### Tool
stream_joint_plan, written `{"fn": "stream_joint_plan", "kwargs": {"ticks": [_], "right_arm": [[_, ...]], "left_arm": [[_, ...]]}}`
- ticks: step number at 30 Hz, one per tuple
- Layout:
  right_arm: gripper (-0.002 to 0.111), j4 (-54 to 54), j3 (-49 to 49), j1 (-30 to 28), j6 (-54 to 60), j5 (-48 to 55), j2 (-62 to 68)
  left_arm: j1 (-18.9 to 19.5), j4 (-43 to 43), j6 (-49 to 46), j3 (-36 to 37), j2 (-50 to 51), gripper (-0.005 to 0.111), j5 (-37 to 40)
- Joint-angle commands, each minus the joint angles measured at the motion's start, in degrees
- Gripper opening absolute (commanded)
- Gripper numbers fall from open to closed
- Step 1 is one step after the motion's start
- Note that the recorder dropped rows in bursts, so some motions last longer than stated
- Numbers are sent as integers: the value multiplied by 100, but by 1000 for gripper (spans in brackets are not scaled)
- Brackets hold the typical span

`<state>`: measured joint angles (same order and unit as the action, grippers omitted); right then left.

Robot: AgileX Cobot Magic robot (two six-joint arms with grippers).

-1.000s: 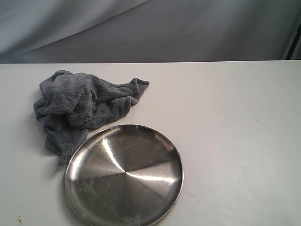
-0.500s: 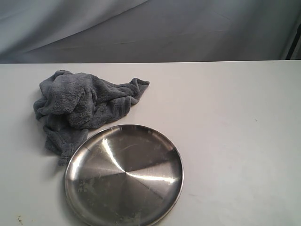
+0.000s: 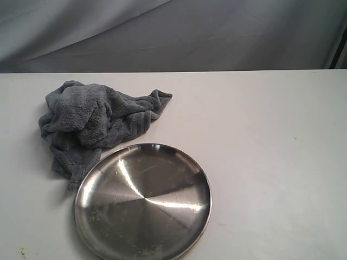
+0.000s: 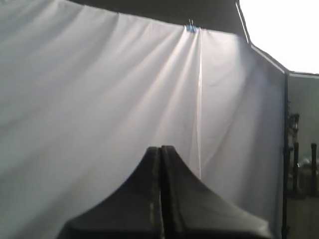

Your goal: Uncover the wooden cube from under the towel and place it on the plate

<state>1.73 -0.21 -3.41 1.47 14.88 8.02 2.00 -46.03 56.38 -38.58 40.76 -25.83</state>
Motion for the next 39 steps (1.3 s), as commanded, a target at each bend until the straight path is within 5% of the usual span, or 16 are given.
{"fn": "stream_joint_plan", "kwargs": {"ticks": [1, 10, 24, 29, 39], "right_arm": [[0, 22, 21, 11, 4, -37, -32], [0, 22, 21, 11, 4, -37, -32], [0, 22, 21, 11, 4, -37, -32], [0, 22, 21, 11, 4, -37, -32], [0, 22, 21, 11, 4, -37, -32]], "left_arm": [[-29, -2076, 1493, -1375, 1664, 0, -3], [-29, -5391, 4157, -3338, 3623, 0, -3], [-29, -5391, 4268, -3774, 4538, 0, 75], [-29, -4068, 4251, -3774, 4538, 0, 347], [-29, -4516, 3707, -3774, 4538, 0, 706]]}}
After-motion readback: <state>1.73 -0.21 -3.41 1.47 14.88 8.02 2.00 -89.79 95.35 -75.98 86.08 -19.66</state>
